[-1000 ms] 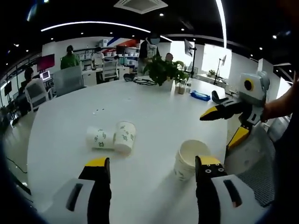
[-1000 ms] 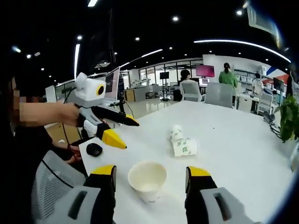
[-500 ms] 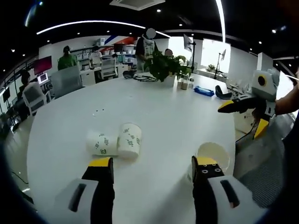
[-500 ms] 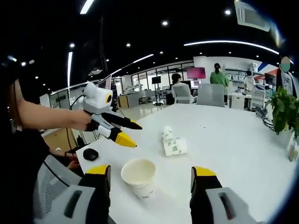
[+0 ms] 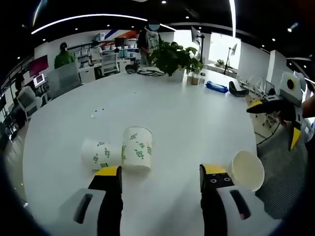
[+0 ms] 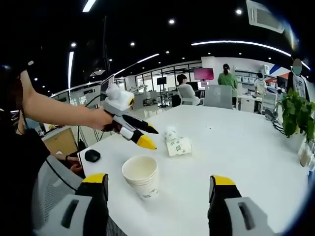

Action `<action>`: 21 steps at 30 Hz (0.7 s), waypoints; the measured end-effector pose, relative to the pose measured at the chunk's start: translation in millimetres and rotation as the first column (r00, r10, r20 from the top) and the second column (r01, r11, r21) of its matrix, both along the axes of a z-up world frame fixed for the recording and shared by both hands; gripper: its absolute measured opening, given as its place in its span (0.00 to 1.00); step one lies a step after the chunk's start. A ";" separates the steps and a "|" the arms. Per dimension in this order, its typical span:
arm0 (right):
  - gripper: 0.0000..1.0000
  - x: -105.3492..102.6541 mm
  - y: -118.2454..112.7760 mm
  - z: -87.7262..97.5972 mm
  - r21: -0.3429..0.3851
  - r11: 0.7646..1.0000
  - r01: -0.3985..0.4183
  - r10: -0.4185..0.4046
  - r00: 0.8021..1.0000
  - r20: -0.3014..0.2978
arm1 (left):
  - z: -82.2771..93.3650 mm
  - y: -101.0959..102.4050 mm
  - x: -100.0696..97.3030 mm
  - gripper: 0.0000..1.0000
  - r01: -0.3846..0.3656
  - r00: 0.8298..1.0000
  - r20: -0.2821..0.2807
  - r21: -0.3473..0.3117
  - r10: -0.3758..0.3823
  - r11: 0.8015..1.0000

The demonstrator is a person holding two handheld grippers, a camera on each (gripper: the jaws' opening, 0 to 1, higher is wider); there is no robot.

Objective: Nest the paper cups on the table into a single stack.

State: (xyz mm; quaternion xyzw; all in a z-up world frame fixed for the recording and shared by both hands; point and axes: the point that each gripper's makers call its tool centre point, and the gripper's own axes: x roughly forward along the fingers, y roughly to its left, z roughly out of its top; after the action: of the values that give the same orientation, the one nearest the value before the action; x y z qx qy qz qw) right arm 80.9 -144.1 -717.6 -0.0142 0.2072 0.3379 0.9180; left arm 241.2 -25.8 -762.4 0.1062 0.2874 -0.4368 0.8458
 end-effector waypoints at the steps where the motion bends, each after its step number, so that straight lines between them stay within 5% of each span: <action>1: 0.89 -0.9 -1.7 -1.5 -0.010 1.000 -0.001 0.001 1.000 0.001 | -0.5 -2.0 3.0 0.64 0.003 1.000 0.001 0.000 -0.003 1.000; 13: 0.93 -6.5 -22.8 -8.2 -0.023 0.998 0.053 -0.053 0.999 0.002 | -26.1 -24.4 25.1 0.57 0.023 0.998 -0.052 0.032 -0.021 0.999; 21: 0.89 -7.6 -32.4 -15.2 -0.024 0.995 0.094 -0.094 0.995 -0.015 | -35.1 -21.9 32.0 0.51 0.009 0.999 -0.051 0.064 -0.006 0.998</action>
State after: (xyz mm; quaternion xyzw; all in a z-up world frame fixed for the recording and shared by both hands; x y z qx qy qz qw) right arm 73.3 -176.4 -732.8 -0.0122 0.2188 0.2920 0.9310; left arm 273.3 -47.7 -797.4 0.1230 0.3222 -0.4330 0.8328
